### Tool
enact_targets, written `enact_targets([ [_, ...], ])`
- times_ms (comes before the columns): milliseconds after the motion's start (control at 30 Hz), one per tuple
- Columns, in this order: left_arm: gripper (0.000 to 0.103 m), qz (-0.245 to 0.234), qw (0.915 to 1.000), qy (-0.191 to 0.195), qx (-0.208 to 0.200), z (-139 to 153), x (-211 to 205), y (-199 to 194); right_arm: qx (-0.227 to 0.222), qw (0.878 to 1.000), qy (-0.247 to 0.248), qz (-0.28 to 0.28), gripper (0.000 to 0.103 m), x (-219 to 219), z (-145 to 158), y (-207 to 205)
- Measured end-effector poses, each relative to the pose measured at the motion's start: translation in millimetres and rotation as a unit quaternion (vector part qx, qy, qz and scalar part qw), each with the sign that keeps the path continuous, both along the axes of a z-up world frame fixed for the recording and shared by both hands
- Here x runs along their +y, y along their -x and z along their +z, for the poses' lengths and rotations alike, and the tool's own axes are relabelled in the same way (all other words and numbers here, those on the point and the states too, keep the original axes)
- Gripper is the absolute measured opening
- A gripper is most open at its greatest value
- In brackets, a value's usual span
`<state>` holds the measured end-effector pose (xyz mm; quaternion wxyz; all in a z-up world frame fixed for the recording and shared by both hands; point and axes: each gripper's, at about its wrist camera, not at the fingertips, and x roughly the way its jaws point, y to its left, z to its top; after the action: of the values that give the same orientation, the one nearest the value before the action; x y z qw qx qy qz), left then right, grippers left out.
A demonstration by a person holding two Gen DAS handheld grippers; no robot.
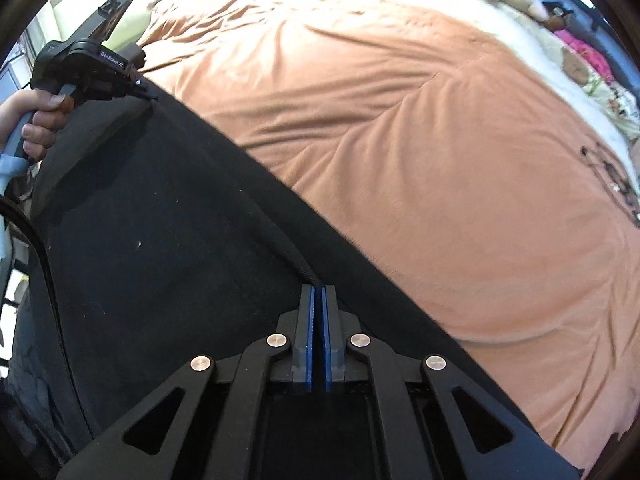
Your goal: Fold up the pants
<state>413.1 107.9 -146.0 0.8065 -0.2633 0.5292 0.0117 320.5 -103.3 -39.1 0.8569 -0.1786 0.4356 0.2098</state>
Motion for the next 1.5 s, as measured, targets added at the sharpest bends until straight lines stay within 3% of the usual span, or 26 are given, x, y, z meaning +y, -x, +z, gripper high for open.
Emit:
enact_targets([
  [233,0.002,0.007,0.9999,0.007,-0.003,-3.6,-0.4,-15.1,-0.025,0.999,0.018,-0.027,0.0,12.4,-0.6,-6.7],
  [567,0.002,0.012,0.9998,0.012,0.008,-25.8,-3.0,-35.1,-0.008,0.998,0.021,-0.055,0.0,12.6,-21.9,-27.6],
  [733,0.006,0.007,0.9998,0.02,0.005,-31.8,0.0,-37.9,0.009,0.996,0.0,-0.086,0.0,7.3,-37.9,-39.1],
  [800,0.012,-0.002,0.9998,0.019,0.004,-28.8,0.7,-35.7,0.01,0.995,-0.018,-0.093,0.004,2.3,-34.5,-39.6],
  [900,0.048,-0.009,0.9998,0.018,-0.004,-21.6,2.5,-27.5,0.011,0.993,-0.031,-0.115,0.015,-5.5,-29.9,-37.2],
  [933,0.062,-0.009,0.9998,0.012,-0.013,-16.4,3.6,-21.6,0.01,0.992,-0.038,-0.119,0.023,-7.3,-26.1,-35.7],
  [967,0.067,-0.009,0.9997,0.005,-0.02,-12.5,4.7,-16.0,0.007,0.991,-0.049,-0.125,0.036,-12.2,-20.4,-31.6],
  [1033,0.067,-0.011,0.9996,0.001,-0.026,-8.2,8.1,-7.0,-0.005,0.989,-0.067,-0.129,0.057,-15.8,-10.2,-19.7],
  [1067,0.067,-0.013,0.9996,0.002,-0.027,-6.8,10.3,-2.3,-0.011,0.989,-0.07,-0.129,0.06,-17.3,-7.2,-13.4],
  [1333,0.067,-0.017,0.9989,-0.021,-0.038,7.0,30.6,37.8,-0.008,0.979,-0.119,-0.167,0.06,-33.2,-0.2,26.5],
  [1500,0.067,-0.011,0.998,-0.032,-0.053,18.9,42.6,61.9,-0.015,0.974,-0.125,-0.19,0.06,-36.1,6.9,53.5],
])
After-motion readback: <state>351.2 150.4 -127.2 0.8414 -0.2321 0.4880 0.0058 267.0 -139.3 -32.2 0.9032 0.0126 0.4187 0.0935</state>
